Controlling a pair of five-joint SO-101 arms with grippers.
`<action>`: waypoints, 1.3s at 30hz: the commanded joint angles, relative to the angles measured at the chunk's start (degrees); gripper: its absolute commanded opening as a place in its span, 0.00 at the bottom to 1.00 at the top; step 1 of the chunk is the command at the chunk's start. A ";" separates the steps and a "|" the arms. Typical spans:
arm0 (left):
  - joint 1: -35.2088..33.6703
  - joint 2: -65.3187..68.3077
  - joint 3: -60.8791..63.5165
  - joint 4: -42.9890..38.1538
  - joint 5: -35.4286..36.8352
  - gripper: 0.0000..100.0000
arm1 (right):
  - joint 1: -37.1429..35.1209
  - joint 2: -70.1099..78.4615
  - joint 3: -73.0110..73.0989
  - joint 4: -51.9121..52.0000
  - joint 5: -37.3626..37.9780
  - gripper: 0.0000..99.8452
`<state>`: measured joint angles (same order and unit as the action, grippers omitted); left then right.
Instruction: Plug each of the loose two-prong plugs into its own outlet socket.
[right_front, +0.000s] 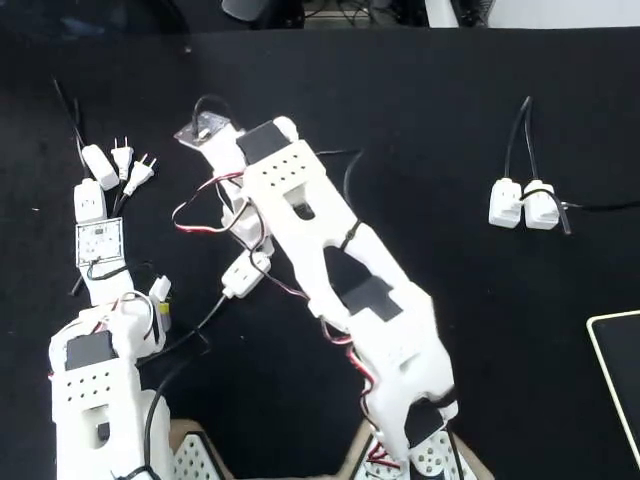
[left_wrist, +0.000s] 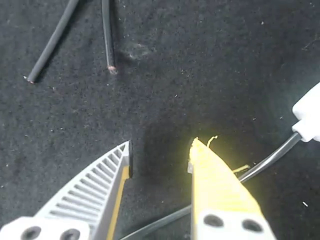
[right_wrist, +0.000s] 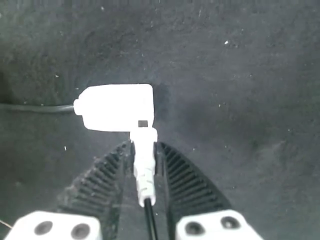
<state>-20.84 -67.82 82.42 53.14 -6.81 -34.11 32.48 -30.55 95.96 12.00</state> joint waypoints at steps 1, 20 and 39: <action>0.31 -0.79 -1.19 0.09 -0.44 0.20 | 0.35 2.15 -3.74 -0.18 -0.88 0.01; 0.13 -0.79 -1.19 0.09 -0.44 0.20 | -0.53 11.30 -17.63 4.84 -2.55 0.01; 0.04 -0.79 -1.19 0.09 -0.44 0.20 | -2.46 4.26 -13.49 4.40 6.51 0.01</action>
<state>-20.84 -67.82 82.42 53.14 -6.90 -34.02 42.77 -45.23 99.30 15.43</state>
